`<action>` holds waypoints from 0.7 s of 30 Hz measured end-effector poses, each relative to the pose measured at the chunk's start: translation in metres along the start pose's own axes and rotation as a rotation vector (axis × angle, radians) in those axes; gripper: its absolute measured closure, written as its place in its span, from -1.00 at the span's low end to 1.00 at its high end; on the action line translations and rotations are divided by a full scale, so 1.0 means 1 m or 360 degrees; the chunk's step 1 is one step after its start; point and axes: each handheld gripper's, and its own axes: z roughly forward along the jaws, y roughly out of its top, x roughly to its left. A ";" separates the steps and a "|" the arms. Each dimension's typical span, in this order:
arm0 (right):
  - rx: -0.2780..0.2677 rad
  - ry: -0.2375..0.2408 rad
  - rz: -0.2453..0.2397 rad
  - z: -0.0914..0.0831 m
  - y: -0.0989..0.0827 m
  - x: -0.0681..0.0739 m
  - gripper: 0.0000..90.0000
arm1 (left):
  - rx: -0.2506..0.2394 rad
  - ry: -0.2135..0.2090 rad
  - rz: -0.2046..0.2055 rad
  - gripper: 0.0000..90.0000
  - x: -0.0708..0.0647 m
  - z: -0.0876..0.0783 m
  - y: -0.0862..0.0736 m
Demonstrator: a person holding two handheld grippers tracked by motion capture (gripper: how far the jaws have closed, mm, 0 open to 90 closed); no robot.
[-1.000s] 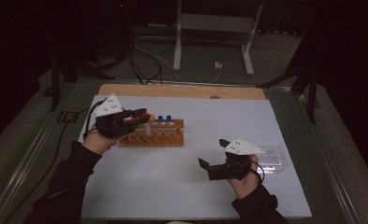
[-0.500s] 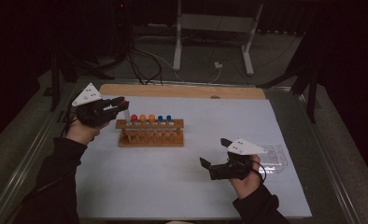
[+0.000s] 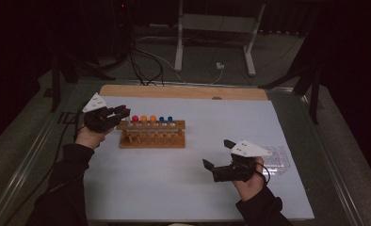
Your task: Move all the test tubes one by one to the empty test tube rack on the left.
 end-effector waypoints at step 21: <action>0.0003 -0.0003 0.0007 -0.001 0.000 -0.001 -1.00 | 0.0013 -0.0041 -0.0076 0.57 0.002 0.003 -0.019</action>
